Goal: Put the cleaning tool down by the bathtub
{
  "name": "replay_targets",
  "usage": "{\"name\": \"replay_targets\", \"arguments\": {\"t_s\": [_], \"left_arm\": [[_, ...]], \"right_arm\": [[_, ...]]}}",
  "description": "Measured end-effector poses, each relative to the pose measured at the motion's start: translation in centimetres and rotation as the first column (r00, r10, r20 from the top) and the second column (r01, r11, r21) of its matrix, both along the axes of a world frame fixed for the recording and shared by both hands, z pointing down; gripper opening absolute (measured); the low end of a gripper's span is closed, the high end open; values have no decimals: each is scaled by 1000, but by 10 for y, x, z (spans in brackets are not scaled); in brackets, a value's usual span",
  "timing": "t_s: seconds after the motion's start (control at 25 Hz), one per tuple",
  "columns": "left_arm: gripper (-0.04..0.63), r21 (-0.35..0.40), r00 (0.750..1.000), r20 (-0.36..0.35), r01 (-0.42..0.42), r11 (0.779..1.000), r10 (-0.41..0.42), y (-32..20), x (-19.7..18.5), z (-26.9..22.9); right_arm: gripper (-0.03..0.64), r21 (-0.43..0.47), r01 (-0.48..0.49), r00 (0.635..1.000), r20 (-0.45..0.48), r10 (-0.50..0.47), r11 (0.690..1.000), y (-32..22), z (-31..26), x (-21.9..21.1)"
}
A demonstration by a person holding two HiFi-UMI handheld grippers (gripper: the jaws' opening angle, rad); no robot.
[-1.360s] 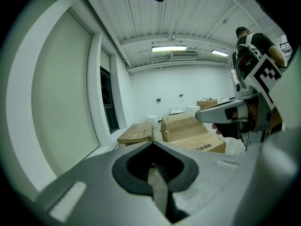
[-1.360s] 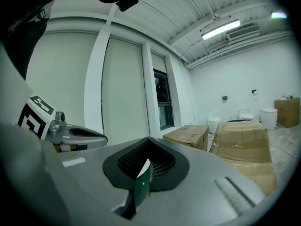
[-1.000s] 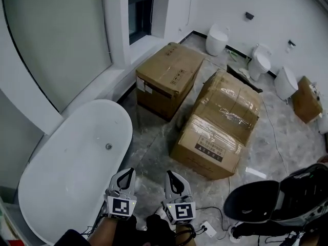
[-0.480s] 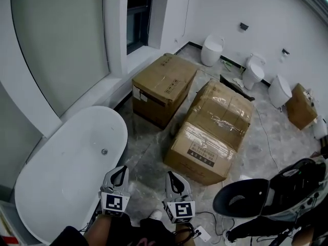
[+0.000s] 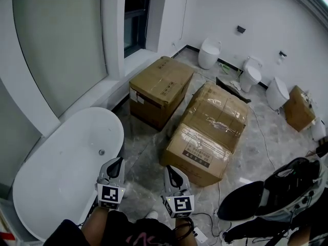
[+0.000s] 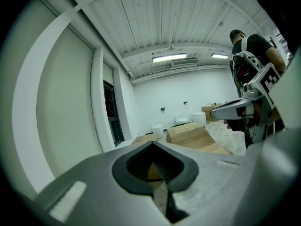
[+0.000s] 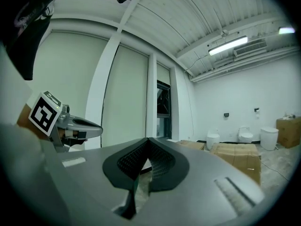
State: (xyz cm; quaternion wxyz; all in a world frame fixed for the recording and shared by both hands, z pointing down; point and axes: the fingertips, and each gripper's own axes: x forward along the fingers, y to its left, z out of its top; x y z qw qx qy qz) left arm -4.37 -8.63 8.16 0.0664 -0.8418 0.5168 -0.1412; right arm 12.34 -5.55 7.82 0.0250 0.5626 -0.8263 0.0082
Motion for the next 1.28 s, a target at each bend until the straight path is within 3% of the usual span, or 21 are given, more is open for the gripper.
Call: {"name": "replay_targets", "arguments": {"t_s": [0.6,0.72,0.88,1.08,1.28], "left_arm": [[2,64,1000,-21,0,998,2,-8,15,-38],[0,35,996,-84,4,999,-2,-9,16,-41],[2,33,999,-50,-13,999,14,-8,18,-37],[0,45,997,-67,-23,999,26,-7,23,-38],[0,8,998,-60,-13,1000,13,-7,22,-29]], "right_arm": [[21,30,-9,999,36,8,1000,-15,-28,21],[21,22,-8,1000,29,7,1000,-15,-29,23],[21,9,-8,1000,13,8,1000,-15,-26,26],[21,7,-20,1000,8,20,1000,-16,-23,31],[21,8,-8,1000,18,8,1000,-15,-18,31]]}}
